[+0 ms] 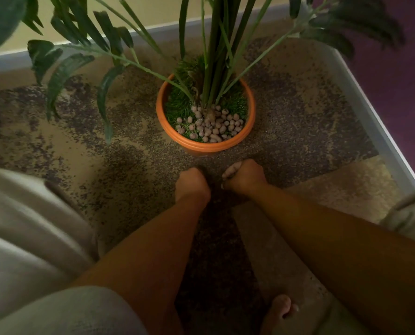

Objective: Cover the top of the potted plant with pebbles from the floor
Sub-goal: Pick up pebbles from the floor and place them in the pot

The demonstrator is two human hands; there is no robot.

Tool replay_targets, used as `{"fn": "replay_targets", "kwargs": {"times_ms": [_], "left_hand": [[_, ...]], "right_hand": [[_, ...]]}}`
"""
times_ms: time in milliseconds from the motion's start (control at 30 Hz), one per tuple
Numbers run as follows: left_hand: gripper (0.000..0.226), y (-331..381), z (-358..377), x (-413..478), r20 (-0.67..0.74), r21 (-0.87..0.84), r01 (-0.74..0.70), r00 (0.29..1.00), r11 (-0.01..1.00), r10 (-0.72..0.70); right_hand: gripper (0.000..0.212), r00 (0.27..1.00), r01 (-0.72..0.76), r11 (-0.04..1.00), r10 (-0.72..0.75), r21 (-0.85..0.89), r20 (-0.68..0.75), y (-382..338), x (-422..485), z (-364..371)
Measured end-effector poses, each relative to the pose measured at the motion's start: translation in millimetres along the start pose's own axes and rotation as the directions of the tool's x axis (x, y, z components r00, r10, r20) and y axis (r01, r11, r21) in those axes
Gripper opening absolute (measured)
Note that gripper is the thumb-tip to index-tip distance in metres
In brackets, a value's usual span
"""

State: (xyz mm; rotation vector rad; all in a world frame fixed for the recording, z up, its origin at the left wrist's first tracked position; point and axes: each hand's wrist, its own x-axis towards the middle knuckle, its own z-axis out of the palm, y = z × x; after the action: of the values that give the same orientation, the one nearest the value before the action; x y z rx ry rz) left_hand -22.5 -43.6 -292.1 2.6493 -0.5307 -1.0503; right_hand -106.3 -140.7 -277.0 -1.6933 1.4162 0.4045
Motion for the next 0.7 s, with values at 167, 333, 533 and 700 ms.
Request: {"fn": "replay_targets", "kwargs": {"times_ms": [167, 333, 533, 700], "left_hand": [[0.023, 1, -10, -4, 0.066, -0.043, 0.066, 0.996, 0.997, -0.063], [0.037, 20, -41, -29, 0.274, 0.049, -0.038, 0.962, 0.998, 0.023], [0.027, 49, -107, -51, 0.561, -0.115, -0.110, 0.813, 0.987, 0.156], [0.019, 52, -172, -37, 0.265, -0.436, -0.053, 0.946, 0.898, 0.184]], "right_hand": [[0.022, 0.999, 0.001, 0.999, -0.002, 0.032, 0.036, 1, -4, -8], [0.021, 0.997, 0.021, 0.997, -0.026, 0.073, 0.070, -6, -22, -33], [0.020, 0.985, 0.124, 0.976, -0.143, 0.177, 0.098, -26, -54, -71], [0.022, 0.971, 0.137, 0.844, -0.219, 0.519, 0.099, -54, -63, -100]]}}
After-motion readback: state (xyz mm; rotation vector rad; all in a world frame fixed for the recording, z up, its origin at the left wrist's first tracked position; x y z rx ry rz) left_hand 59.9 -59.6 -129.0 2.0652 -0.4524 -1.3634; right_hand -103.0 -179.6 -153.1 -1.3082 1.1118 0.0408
